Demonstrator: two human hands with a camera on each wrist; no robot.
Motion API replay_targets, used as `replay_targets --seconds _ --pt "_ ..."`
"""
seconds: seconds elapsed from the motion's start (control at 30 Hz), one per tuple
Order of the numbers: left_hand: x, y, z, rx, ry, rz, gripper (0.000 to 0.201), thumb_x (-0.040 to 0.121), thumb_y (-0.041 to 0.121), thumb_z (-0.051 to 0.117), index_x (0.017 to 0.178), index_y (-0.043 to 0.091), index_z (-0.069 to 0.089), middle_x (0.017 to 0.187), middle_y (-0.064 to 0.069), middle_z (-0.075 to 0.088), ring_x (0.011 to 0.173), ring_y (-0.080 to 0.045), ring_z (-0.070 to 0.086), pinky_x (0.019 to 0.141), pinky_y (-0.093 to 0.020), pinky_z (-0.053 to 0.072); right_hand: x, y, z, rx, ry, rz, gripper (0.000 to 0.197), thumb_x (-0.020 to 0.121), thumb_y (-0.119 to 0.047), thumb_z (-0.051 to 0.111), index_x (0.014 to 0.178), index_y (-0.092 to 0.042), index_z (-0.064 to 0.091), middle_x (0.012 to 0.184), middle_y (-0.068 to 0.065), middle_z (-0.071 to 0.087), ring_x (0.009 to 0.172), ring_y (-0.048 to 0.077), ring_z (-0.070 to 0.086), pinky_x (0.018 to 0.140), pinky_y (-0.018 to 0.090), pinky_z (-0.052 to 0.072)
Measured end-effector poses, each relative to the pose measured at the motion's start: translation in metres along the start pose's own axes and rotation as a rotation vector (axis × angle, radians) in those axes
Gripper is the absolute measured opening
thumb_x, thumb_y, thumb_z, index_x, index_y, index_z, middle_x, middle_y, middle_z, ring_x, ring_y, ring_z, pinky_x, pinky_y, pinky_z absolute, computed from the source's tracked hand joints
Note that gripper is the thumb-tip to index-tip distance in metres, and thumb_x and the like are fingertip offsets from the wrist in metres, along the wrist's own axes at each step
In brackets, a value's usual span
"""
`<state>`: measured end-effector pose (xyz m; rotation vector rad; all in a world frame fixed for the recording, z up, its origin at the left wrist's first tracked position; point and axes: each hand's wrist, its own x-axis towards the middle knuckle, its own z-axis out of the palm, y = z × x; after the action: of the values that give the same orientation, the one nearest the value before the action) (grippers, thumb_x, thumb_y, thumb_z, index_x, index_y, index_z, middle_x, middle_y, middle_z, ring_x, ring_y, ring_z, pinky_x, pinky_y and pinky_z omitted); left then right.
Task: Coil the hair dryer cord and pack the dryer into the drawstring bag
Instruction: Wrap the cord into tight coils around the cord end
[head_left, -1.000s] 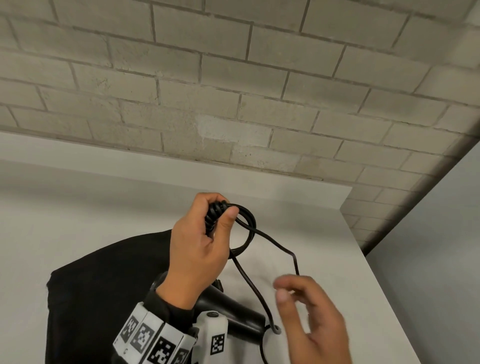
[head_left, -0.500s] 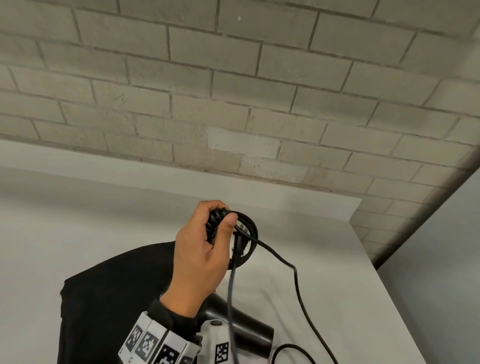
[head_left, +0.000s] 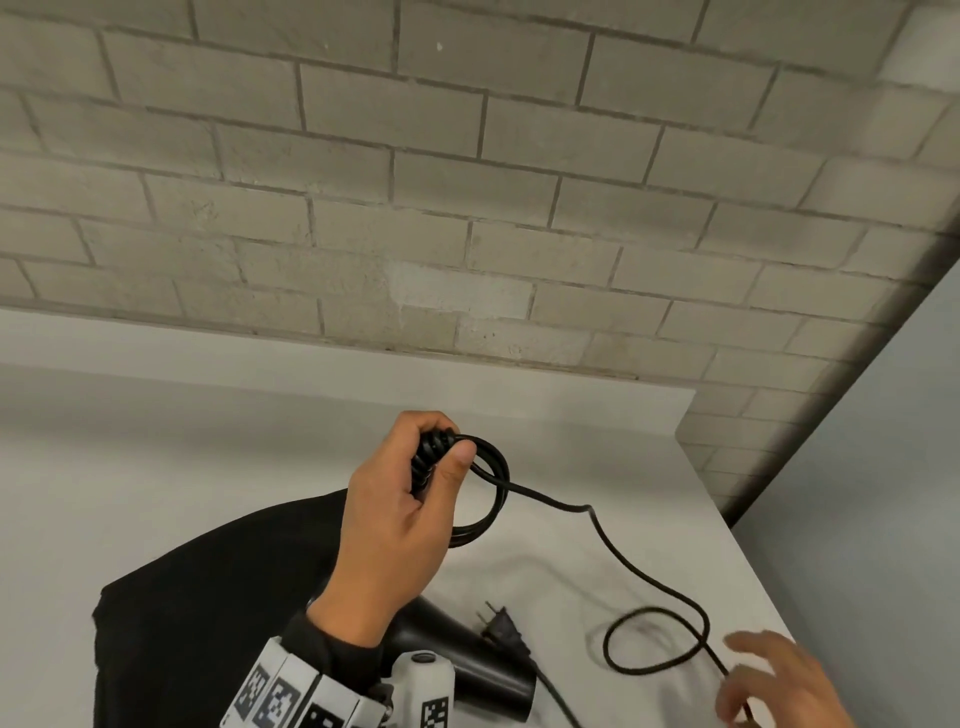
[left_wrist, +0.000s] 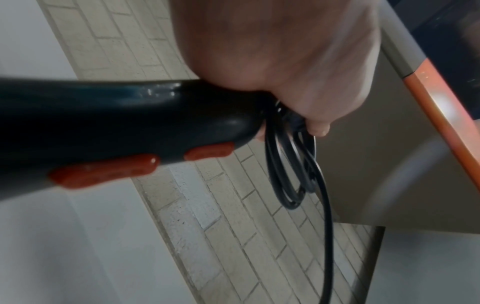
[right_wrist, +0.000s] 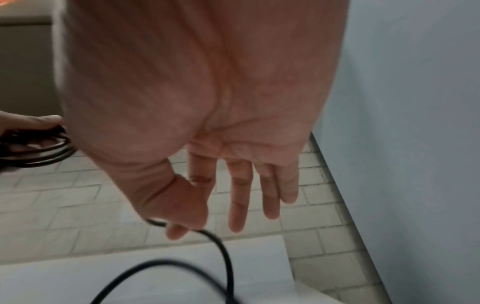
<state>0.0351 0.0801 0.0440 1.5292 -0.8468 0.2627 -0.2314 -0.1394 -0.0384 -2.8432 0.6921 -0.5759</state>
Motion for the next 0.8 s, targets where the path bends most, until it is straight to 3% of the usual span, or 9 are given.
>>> replay_targets --seconds 0.07,0.13,0.27,0.33,0.47,0.53,0.6,0.67,0.8 --pt "0.000 0.001 -0.002 -0.009 0.003 0.000 0.020 0.092 0.044 0.051 0.097 0.026 0.057 0.081 0.003 0.060 0.068 -0.019 0.056 0.062 -0.030 0.046 0.016 -0.008 -0.025 0.101 -0.104 0.030 0.033 0.051 -0.031 0.059 0.077 -0.048 0.048 0.123 -0.045 0.035 0.081 0.003 0.054 0.075 0.011 0.045" --pt "-0.002 0.002 -0.001 -0.001 -0.002 0.005 0.020 0.092 0.045 0.051 0.097 0.026 0.057 0.080 0.003 0.059 0.067 -0.019 0.056 0.060 -0.029 0.046 0.032 -0.021 -0.025 0.163 -0.023 0.033 0.033 0.062 -0.027 0.057 0.086 -0.049 0.051 0.109 -0.038 0.050 0.085 -0.005 0.055 0.077 -0.003 0.036" --pt "-0.006 0.003 0.006 0.023 -0.028 0.013 0.022 0.093 0.048 0.050 0.098 0.027 0.056 0.075 0.004 0.057 0.061 -0.018 0.053 0.057 -0.028 0.045 0.051 -0.080 -0.021 0.377 0.082 -0.069 0.026 0.073 -0.026 0.066 0.090 -0.045 0.058 0.098 -0.023 0.062 0.095 -0.005 0.058 0.071 0.000 0.043" --pt "-0.008 0.004 0.008 0.041 -0.044 0.020 0.022 0.093 0.050 0.050 0.098 0.029 0.055 0.074 0.006 0.056 0.061 -0.017 0.052 0.057 -0.027 0.044 0.059 -0.110 -0.015 0.474 0.176 -0.123 0.024 0.082 -0.034 0.061 0.104 -0.042 0.057 0.109 -0.024 0.057 0.107 -0.003 0.055 0.076 0.006 0.047" --pt "-0.009 0.004 0.007 0.055 -0.051 0.019 0.022 0.093 0.051 0.049 0.099 0.031 0.055 0.074 0.009 0.056 0.062 -0.014 0.053 0.058 -0.022 0.043 0.074 -0.145 -0.003 0.485 0.215 -0.151 0.048 0.088 -0.039 0.060 0.132 -0.035 0.042 0.137 -0.015 0.041 0.130 0.004 0.039 0.102 0.008 0.029" --pt "-0.008 0.005 0.006 0.062 -0.051 0.027 0.020 0.094 0.049 0.049 0.099 0.030 0.055 0.075 0.009 0.056 0.062 -0.014 0.053 0.057 -0.019 0.042 0.081 -0.152 -0.001 0.424 0.167 -0.195 0.044 0.091 -0.046 0.052 0.132 -0.038 0.039 0.133 -0.017 0.043 0.125 -0.002 0.041 0.100 0.011 0.034" --pt "-0.007 0.005 0.006 0.074 -0.046 0.033 0.017 0.094 0.047 0.049 0.099 0.032 0.054 0.074 0.008 0.056 0.060 -0.014 0.052 0.055 -0.020 0.042 0.087 -0.155 -0.003 0.417 0.161 -0.260 0.026 0.095 -0.044 0.046 0.120 -0.041 0.045 0.109 -0.025 0.053 0.099 -0.008 0.053 0.082 0.015 0.046" --pt "-0.007 0.005 0.006 0.080 -0.042 0.038 0.015 0.095 0.046 0.048 0.099 0.033 0.053 0.072 0.007 0.055 0.058 -0.014 0.051 0.054 -0.022 0.042 0.090 -0.156 -0.008 0.430 0.197 -0.306 0.014 0.096 -0.039 0.046 0.109 -0.037 0.053 0.093 -0.023 0.055 0.080 -0.003 0.056 0.065 0.022 0.050" --pt "-0.005 0.006 0.006 0.090 -0.034 0.044 0.018 0.095 0.047 0.046 0.106 0.036 0.055 0.074 0.006 0.057 0.060 -0.014 0.053 0.055 -0.023 0.042 0.096 -0.159 -0.029 0.416 0.263 -0.446 0.016 0.097 -0.028 0.053 0.107 -0.022 0.063 0.088 -0.011 0.058 0.076 0.008 0.056 0.061 0.027 0.048"
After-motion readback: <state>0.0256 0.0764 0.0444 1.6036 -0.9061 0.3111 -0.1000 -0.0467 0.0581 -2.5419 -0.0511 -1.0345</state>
